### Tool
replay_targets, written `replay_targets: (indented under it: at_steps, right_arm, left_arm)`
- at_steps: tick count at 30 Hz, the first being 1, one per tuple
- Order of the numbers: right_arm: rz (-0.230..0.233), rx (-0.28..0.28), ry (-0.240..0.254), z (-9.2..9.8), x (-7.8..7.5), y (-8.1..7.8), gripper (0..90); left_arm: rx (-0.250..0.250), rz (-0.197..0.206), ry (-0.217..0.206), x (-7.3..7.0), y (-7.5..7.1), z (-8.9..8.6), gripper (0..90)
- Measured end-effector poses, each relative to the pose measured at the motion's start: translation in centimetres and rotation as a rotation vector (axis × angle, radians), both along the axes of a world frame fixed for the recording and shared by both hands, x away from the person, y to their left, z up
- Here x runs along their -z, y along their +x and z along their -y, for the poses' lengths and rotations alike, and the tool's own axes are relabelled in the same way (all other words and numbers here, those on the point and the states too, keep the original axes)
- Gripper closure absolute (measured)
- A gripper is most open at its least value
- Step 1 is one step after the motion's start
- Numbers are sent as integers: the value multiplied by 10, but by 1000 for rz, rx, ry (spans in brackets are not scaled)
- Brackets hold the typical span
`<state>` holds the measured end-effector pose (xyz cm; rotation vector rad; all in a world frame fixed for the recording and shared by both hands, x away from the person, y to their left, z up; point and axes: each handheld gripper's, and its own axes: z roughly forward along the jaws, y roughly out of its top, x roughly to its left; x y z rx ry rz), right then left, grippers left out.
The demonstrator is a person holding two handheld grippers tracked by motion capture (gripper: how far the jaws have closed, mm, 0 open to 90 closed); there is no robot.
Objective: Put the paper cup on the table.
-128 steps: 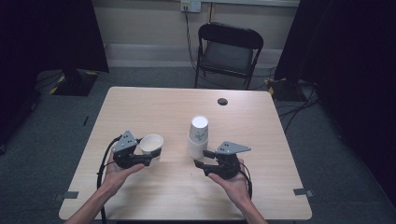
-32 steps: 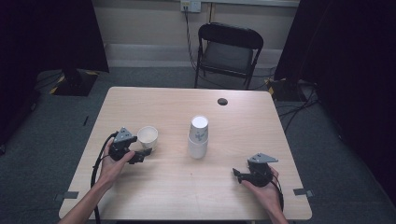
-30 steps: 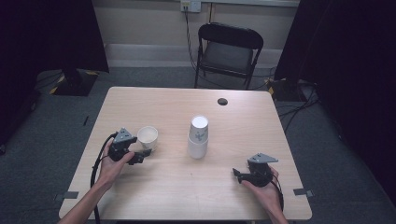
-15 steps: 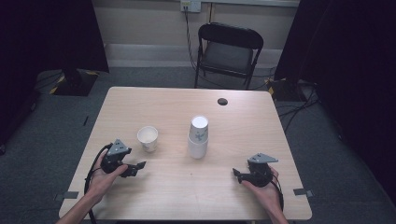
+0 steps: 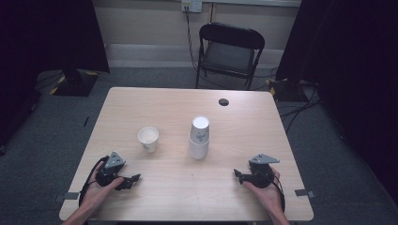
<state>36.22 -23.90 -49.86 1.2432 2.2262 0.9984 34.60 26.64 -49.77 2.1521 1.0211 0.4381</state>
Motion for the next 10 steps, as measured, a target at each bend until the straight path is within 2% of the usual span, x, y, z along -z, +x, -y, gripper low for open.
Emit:
replay_targets:
  at_steps: [3, 10]
  right_arm:
    - [0, 0, 0, 0, 0, 0, 246]
    - [0, 1, -2, 0, 0, 0, 241]
  left_arm:
    - [-11, 17, -30, 3, -2, -1, 147]
    - [-19, 19, -21, 3, -2, -1, 139]
